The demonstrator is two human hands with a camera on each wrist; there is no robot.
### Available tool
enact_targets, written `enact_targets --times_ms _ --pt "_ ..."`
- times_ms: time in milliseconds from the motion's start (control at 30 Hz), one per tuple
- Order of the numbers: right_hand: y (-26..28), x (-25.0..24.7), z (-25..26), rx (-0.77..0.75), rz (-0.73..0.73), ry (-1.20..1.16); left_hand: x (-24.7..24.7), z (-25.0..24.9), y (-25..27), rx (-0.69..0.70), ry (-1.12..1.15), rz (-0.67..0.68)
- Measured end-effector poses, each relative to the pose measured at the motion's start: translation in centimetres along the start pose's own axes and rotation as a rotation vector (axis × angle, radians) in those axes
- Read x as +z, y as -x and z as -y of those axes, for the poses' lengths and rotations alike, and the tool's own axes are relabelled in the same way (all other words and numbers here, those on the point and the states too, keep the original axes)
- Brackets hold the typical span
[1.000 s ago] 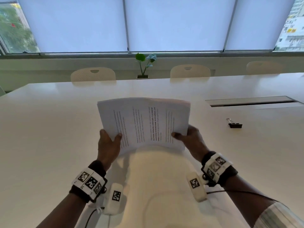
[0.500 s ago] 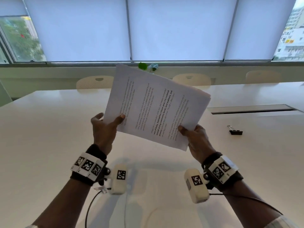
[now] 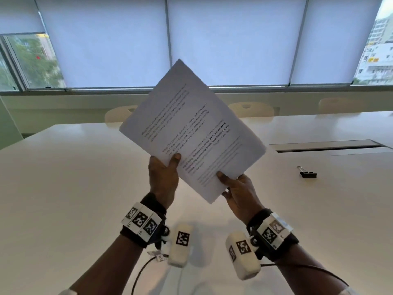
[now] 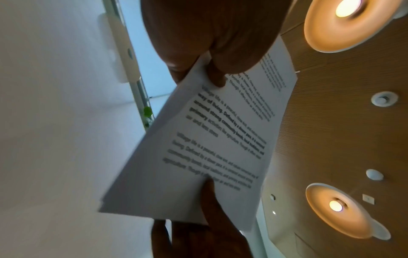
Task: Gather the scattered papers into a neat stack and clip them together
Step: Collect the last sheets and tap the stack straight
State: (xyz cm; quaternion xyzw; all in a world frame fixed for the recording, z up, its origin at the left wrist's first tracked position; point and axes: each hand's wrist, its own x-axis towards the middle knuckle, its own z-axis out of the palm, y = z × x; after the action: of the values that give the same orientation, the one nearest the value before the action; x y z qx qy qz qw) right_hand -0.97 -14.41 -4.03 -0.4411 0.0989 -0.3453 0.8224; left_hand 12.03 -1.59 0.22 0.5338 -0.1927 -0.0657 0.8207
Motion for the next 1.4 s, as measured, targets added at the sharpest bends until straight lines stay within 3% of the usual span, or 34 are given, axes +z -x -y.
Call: enact_targets --times_ms 167,333,500,567,667,800,1000,1100,1233,1400 --pt "-1.4 -1.4 4.3 -0.141 -0.117 0.338 -2.8 -3.3 -1.9 0.263 -0.342 -0.029" --pt "-2.2 1.0 6.4 -0.219 0.15 0.951 -3.3 -6.4 -2.0 0.399 -0.621 0.023" --pt "-1.7 3.2 4.4 -0.365 0.108 0.892 -3.9 -6.6 -1.0 0.418 -0.635 0.099" --pt "-1.4 2.0 1.9 -0.323 0.063 0.897 -4.9 -5.1 -0.7 0.367 -0.679 0.124" --pt "-0.2 -0.3 -2.6 -0.166 0.047 0.905 -6.7 -1.4 0.0 0.165 -0.808 0.171" --pt "-0.2 -0.4 -3.7 -0.09 -0.013 1.067 -7.9 1.1 -0.1 -0.032 -0.873 0.244" --pt "-1.0 2.1 -1.3 0.06 0.009 1.082 -9.0 -0.2 -3.0 -0.094 -0.947 0.252" --pt "-0.9 2.6 -1.7 0.236 0.059 1.046 -10.2 0.7 -3.3 -0.252 -0.963 0.3" --pt "-1.0 1.6 -3.6 0.373 0.018 1.194 -11.2 3.4 -3.9 -0.407 -1.07 0.318" --pt "-0.3 1.2 -3.6 0.427 0.014 1.346 -9.9 3.7 -2.9 -0.383 -1.312 0.318"
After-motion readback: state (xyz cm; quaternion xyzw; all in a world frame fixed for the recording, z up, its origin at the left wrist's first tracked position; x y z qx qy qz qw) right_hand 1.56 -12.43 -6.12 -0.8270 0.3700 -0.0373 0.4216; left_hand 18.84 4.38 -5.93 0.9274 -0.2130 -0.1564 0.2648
